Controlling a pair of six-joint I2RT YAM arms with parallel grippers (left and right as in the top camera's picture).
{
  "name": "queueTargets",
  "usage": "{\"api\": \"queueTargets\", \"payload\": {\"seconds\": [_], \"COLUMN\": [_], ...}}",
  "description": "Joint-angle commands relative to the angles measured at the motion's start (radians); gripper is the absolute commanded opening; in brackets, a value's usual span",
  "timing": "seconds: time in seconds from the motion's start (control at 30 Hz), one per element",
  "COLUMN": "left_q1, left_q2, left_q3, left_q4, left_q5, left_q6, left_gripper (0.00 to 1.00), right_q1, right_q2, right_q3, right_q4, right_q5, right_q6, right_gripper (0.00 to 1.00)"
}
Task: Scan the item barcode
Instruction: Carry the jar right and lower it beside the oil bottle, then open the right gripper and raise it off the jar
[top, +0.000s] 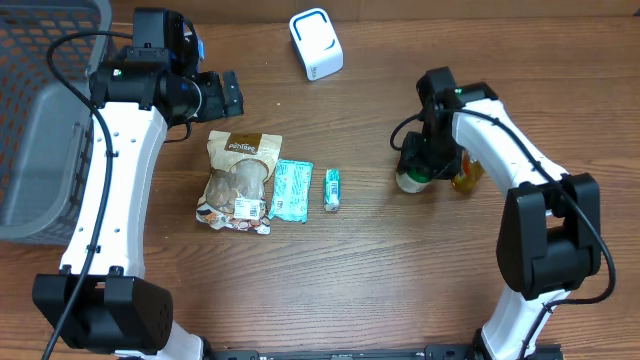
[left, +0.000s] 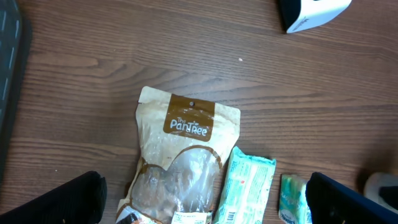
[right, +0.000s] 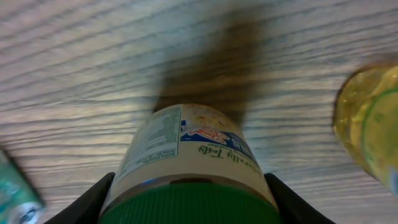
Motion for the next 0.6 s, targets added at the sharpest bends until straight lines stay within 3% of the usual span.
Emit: {"api": "queueTargets", "payload": {"seconds": [0.0,0.07,0.27,0.57], "left_q1": [0.003,0.003,0.003,0.003], "left_q2": [0.002,0.002,0.002,0.002], "left_q3": [0.014,0.014,0.014,0.014], "left_q4": [0.000,0.000,0.000,0.000], "left_q5": [0.010,0.010,0.010,0.010], "left_q6": [0.012,0.012,0.012,0.012], "left_gripper": [1.00,1.00,1.00,0.99], "right_q1": [0.006,0.006,0.005,0.006], "right_q2": [0.001,0.001,0.000,0.000], "right_q3": [-0.042,-0.045,-0.041,0.121], "right_q4": [0.027,0.028,0.044,0.045], "right_q5": [0.011,0.011,0.012,0.045], "right_q6": [-0.005,-0.005,-0.005,-0.006], "right_gripper": [0.53,0.71,1.00,1.00]}}
